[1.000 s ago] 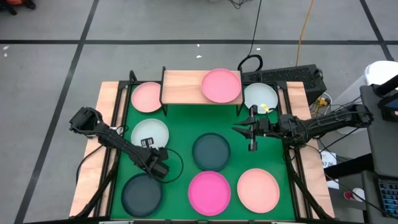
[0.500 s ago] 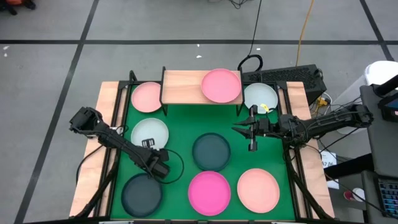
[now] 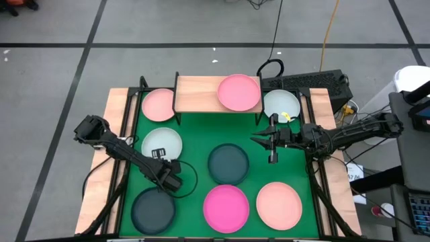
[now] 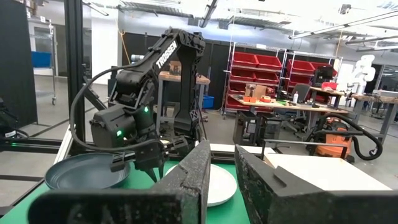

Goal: Place and stack plates onto a shelf
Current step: Stack the bottom white plate on top of the light pink plate on the shelf

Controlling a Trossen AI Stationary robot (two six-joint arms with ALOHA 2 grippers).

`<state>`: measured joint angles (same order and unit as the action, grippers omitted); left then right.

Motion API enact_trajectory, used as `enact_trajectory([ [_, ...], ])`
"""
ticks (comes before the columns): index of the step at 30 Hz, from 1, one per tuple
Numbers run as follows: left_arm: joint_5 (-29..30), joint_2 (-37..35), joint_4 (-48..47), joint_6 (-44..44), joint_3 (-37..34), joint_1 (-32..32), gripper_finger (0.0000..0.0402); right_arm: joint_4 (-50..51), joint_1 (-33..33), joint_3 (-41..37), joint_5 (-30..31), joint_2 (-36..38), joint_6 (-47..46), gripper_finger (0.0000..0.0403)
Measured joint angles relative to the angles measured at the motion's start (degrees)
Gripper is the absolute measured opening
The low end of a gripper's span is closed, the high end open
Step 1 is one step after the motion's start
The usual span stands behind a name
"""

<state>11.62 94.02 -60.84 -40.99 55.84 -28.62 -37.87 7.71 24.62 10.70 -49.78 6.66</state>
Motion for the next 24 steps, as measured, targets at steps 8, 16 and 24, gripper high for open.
enact_trajectory([
  [8,2.44,-0.32,-2.36,1.16,1.61,0.0,0.006,0.15,-0.01,0.0,0.0,0.0,-0.45,0.0061],
  [16,5.7,-0.33,-1.19,1.25,-1.3,0.0,0.006,0.85,0.0,0.02,0.0,0.0,-0.5,0.0061],
  [24,4.35,-0.28,4.22,0.85,-4.37,0.0,0.006,0.87,0.0,0.02,0.0,0.0,-0.48,0.0061],
])
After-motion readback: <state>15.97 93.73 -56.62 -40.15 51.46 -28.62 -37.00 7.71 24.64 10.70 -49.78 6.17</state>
